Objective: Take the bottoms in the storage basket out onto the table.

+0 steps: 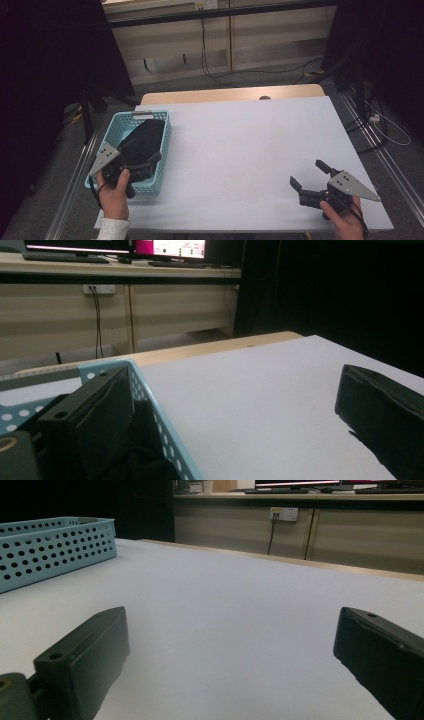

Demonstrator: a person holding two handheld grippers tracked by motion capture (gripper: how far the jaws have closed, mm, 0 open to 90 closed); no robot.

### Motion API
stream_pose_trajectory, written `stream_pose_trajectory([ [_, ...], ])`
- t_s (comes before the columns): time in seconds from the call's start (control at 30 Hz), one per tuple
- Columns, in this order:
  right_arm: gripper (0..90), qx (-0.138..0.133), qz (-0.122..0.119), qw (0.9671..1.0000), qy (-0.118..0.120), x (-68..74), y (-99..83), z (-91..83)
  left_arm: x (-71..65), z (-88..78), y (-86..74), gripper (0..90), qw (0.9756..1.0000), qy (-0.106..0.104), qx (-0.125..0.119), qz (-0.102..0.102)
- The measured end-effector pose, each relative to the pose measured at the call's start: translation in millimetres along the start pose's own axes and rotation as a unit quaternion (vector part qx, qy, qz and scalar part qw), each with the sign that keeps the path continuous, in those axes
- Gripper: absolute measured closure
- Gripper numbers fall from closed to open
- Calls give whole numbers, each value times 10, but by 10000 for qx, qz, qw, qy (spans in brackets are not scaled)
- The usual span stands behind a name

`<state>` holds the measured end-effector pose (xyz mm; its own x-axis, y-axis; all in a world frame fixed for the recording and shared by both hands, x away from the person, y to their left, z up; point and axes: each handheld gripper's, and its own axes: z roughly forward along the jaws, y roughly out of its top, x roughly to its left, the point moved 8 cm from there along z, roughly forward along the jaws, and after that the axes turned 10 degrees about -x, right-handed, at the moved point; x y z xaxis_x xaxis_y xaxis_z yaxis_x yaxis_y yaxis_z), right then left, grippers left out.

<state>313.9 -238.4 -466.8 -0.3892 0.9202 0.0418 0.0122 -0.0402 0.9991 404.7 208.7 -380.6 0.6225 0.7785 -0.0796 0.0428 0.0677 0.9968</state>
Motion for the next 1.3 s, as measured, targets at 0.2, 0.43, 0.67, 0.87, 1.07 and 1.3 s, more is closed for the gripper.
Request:
stream_pose_trajectory([
  [0.2, 9, 13, -19, 10000, 27, 14, -3, 18, 104, 156, 86, 23, 10000, 50, -5, -69],
  [0.43, 9, 13, -8, 10000, 60, 19, -2, 20, 233, 272, 98, 23, 9998, 90, 161, -61],
  [0.67, 9, 15, -13, 10000, 69, 15, -1, 21, 349, 373, 73, 22, 9992, 122, 352, -135],
  [0.87, 9, 14, -11, 10000, 81, 20, -2, 23, 468, 429, 51, 24, 9984, 229, 522, -32],
  [1.07, 9, 25, -16, 10000, 89, 16, -3, 19, 611, 466, -10, 23, 9969, 403, 673, -80],
  [1.3, 9, 27, -48, 9999, 109, 24, -1, 24, 816, 527, -183, 24, 9937, 630, 910, -154],
])
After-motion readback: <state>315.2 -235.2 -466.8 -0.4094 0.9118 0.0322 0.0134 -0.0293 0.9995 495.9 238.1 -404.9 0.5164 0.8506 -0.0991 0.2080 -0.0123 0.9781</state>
